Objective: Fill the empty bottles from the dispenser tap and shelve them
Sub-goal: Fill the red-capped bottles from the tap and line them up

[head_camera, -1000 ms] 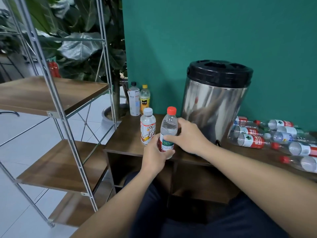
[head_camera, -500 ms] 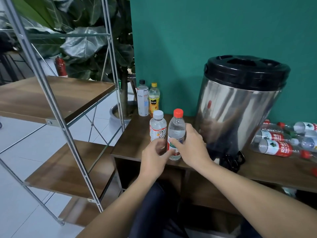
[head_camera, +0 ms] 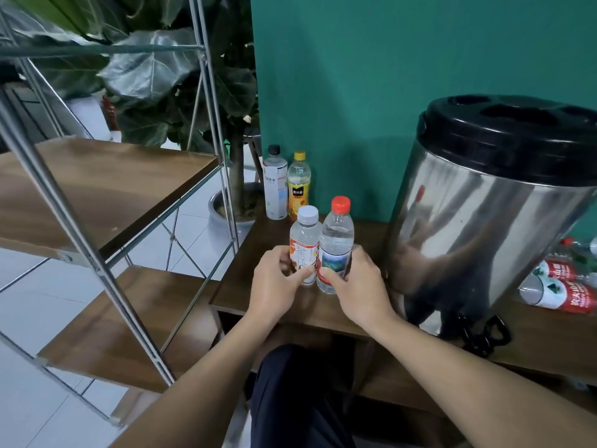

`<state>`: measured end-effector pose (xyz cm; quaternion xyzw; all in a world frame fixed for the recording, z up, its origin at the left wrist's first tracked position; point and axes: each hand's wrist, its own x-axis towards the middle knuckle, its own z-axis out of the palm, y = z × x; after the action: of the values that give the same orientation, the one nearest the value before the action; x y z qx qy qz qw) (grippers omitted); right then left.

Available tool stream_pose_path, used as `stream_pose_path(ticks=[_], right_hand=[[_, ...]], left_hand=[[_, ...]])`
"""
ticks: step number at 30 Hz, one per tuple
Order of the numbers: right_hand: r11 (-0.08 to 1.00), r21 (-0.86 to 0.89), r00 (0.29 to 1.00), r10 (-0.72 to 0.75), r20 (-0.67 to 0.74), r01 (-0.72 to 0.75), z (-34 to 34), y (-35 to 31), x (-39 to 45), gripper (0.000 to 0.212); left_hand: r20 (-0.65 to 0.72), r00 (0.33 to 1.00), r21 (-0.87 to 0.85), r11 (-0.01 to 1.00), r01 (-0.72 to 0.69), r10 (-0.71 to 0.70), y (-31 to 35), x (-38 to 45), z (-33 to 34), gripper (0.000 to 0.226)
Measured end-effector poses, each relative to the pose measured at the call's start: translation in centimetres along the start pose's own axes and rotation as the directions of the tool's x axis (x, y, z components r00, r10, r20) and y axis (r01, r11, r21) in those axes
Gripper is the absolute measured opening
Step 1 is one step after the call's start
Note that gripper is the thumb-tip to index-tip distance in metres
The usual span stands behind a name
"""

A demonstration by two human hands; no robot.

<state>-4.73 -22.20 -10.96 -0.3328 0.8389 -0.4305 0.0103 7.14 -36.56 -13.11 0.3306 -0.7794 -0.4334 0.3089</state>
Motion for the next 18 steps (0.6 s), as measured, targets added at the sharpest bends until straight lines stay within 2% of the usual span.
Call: stream_pose_path(ticks=[12,18], right_hand=[[0.996,-0.002,0.989,0.088,-0.116,-0.089,2.7,0.6,7.7,0.044],[0.975,0.104,0.952,0.213,-0.220,-0.194,5.2,0.8,12.2,0.042]], left_hand=[[-0.048,0.999,0.071,0.997,0.025,-0.022,-0.3,9.3,4.5,0.063],[-0.029,0.999,-0.046,0.999,-0.026,0.024,-0.4,13.2,6.8,0.046]])
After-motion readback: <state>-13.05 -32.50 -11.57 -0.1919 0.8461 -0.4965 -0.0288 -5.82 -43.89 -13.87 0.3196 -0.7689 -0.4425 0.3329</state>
